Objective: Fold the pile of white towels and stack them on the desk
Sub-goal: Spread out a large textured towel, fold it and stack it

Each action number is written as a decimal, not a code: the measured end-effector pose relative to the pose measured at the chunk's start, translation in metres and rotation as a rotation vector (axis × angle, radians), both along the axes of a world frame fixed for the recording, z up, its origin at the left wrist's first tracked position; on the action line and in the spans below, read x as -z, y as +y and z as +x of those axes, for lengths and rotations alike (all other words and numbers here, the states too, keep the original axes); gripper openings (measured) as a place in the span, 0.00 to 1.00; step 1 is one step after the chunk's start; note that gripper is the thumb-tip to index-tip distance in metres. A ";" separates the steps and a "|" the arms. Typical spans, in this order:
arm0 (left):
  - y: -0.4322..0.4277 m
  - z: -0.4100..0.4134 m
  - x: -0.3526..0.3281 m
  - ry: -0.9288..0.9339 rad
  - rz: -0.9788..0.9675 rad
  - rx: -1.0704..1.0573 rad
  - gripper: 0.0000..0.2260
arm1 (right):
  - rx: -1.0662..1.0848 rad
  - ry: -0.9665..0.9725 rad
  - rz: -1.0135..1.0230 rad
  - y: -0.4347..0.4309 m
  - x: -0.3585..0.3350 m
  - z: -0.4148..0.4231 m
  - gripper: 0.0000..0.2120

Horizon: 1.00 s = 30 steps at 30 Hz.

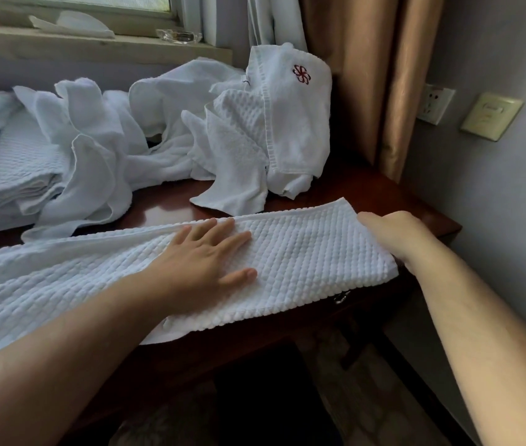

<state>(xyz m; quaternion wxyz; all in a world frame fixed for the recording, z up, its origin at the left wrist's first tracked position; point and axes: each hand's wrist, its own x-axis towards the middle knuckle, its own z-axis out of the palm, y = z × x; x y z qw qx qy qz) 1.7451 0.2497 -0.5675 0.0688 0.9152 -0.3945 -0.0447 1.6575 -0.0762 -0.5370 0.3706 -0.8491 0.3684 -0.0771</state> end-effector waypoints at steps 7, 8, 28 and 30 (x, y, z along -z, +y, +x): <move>-0.002 -0.002 0.003 -0.027 -0.017 -0.001 0.38 | 0.009 -0.210 -0.124 0.007 0.031 -0.027 0.11; -0.002 -0.002 0.004 -0.036 -0.021 -0.004 0.38 | 0.033 -0.252 -0.179 0.009 0.029 -0.023 0.11; -0.013 0.017 -0.001 0.018 -0.053 -0.133 0.35 | -0.045 0.299 -0.431 0.021 -0.008 0.079 0.24; -0.019 0.018 0.001 0.002 -0.068 -0.180 0.33 | -0.043 0.222 -0.520 0.017 -0.004 0.086 0.21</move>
